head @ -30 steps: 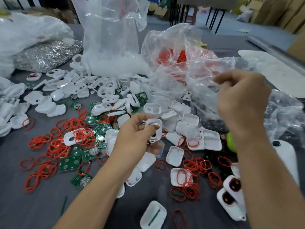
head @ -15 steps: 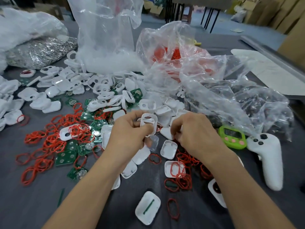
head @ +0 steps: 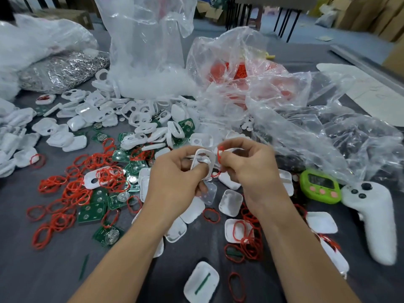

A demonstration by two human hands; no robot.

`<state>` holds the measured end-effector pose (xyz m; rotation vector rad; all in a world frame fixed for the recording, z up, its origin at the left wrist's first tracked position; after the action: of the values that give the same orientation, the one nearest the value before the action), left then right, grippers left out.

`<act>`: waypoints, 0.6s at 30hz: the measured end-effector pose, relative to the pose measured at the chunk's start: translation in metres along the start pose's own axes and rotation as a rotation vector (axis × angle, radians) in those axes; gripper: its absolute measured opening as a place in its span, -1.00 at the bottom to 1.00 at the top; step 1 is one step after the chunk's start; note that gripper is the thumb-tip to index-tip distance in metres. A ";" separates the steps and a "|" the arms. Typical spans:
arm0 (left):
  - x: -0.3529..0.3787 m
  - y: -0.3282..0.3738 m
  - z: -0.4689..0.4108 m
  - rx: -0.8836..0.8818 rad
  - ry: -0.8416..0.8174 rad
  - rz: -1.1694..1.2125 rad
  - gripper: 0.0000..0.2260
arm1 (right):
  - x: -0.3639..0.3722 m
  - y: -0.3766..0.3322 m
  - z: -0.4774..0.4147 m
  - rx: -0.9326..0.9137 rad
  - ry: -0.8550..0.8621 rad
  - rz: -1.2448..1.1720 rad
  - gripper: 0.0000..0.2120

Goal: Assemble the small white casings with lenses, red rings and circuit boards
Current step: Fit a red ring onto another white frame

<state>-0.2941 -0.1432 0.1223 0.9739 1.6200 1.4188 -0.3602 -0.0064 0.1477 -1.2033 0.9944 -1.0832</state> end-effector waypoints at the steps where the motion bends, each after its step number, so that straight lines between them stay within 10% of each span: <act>1: 0.000 0.000 0.001 0.010 0.004 -0.013 -0.74 | -0.001 0.002 0.002 -0.022 0.024 0.052 -0.76; 8: 0.003 0.002 0.003 0.023 -0.007 -0.004 -0.79 | 0.000 0.009 0.007 -0.223 0.226 0.503 -0.83; 18: -0.008 0.006 0.000 0.020 0.061 0.088 -0.90 | 0.000 0.000 0.011 0.048 -0.232 -0.110 -0.76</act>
<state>-0.2909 -0.1500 0.1284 1.0333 1.6568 1.5069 -0.3494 -0.0037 0.1489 -1.3232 0.7282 -1.0198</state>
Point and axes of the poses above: each hand's wrist, its own z-axis away from the middle knuckle, its own x-axis out of the palm, y = z × x, the point moved 1 cm from there along -z, towards the middle knuckle, and after that the axes turned 4 degrees about x, right-handed, at the moved point
